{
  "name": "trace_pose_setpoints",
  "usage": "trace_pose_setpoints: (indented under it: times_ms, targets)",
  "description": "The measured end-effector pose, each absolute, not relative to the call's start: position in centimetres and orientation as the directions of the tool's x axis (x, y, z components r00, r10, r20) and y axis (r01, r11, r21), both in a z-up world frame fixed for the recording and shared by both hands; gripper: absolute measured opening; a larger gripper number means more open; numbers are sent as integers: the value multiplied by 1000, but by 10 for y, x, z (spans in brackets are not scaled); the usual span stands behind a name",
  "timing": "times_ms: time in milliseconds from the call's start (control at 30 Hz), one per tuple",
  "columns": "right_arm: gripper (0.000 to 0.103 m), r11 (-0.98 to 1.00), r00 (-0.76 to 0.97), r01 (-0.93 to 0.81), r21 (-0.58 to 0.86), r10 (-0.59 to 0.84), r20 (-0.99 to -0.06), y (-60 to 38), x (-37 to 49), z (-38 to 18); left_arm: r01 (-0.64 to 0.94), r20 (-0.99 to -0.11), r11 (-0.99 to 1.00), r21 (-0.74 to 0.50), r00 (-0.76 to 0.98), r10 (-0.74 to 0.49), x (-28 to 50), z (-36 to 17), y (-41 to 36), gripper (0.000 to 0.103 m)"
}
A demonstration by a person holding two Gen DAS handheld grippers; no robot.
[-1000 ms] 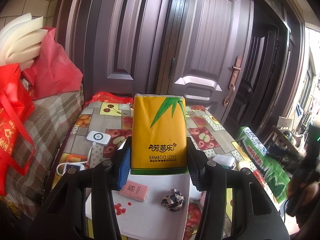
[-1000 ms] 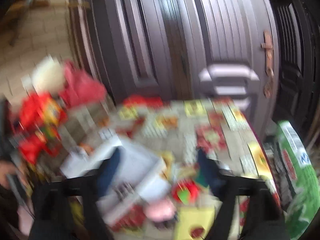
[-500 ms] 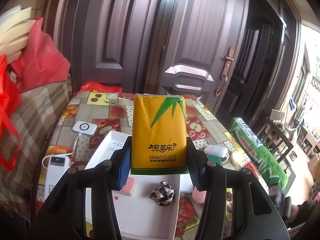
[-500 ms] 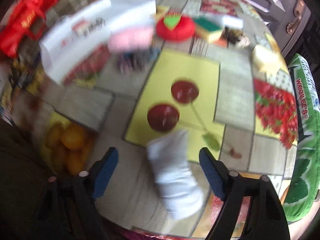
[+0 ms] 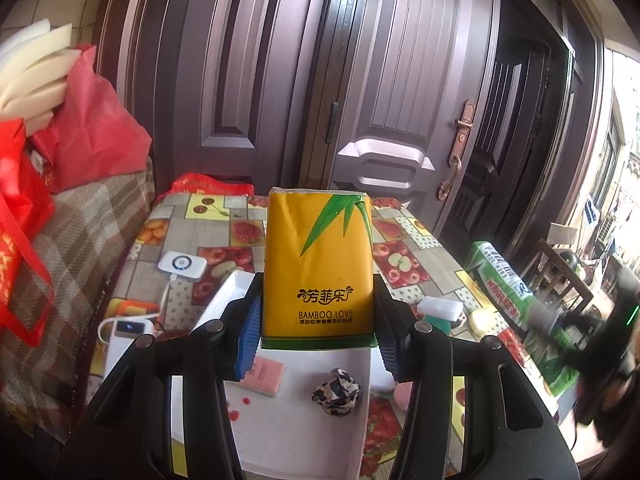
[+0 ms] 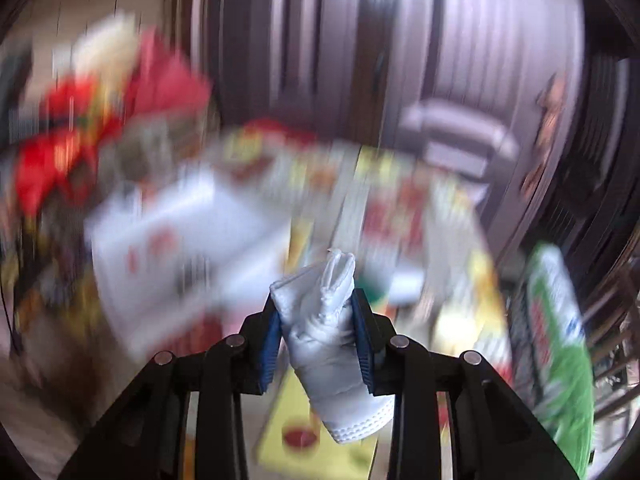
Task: Organize soft objects
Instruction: 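Carry the yellow tissue pack and white sock over to the white box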
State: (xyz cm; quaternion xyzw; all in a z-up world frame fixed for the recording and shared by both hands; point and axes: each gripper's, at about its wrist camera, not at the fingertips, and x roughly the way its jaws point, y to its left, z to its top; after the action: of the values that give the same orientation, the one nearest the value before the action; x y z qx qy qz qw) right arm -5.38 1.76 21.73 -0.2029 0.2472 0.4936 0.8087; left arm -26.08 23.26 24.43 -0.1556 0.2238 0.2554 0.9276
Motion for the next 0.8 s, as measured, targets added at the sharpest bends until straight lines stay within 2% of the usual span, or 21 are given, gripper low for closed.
trace_pose_setpoints:
  times_ms: [200,300,433,533,800]
  targets:
    - [32,489,454,-867,101,856,-248,25,-38,330,-565,-480,809,-164,762,435,-268,253,237,49]
    - [33,442,415,-880,175,894,-172,29,-41,353,-574,-481,803,-163,757,443,-270,253,237,49]
    - [33,388,352,-909,151,910,-220,61,-55,340,-581,-492,798,-161,748,445,-269,250,239,49]
    - [33,362,307,-911,196,915,-262,73,-52,332,-585,-492,795,-158,745,451,-270,251,239,49]
    - [33,354,278,-910,218,908,-314,87,-49,319,-600,-481,785,-153,739,471,-264,261,255,49]
